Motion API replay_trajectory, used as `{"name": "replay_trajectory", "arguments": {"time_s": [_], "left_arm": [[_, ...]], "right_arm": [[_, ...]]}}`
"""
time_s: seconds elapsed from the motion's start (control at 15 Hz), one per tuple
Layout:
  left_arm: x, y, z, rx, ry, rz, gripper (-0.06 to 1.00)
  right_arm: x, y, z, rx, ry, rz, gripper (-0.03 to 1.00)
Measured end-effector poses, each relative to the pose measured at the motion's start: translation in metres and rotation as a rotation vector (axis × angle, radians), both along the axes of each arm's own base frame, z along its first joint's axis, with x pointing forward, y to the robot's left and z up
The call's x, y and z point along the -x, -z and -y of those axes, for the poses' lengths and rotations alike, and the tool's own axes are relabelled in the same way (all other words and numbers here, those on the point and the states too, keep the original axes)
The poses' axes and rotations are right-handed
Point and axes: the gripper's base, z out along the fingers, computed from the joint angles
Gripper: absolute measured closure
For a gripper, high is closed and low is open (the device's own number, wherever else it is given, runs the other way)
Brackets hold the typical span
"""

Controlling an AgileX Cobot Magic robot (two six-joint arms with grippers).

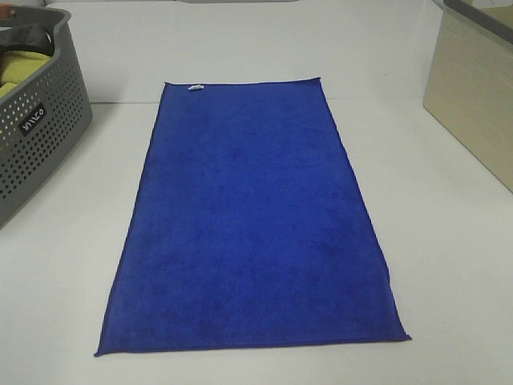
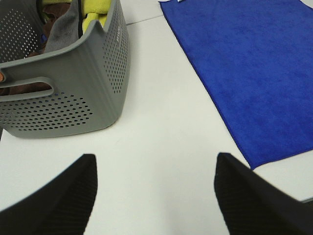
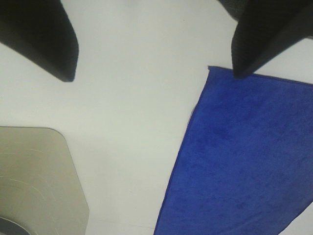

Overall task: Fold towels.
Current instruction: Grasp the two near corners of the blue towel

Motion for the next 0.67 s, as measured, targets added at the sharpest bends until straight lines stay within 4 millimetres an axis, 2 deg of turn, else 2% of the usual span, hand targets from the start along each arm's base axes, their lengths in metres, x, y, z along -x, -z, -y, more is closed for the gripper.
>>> {"name": "replay_trajectory", "arguments": {"time_s": [0.67], "left_arm": [[0.0,0.0,0.0,0.0,0.0,0.0,0.29]], "right_arm": [[0.0,0.0,0.0,0.0,0.0,0.0,0.16]]}}
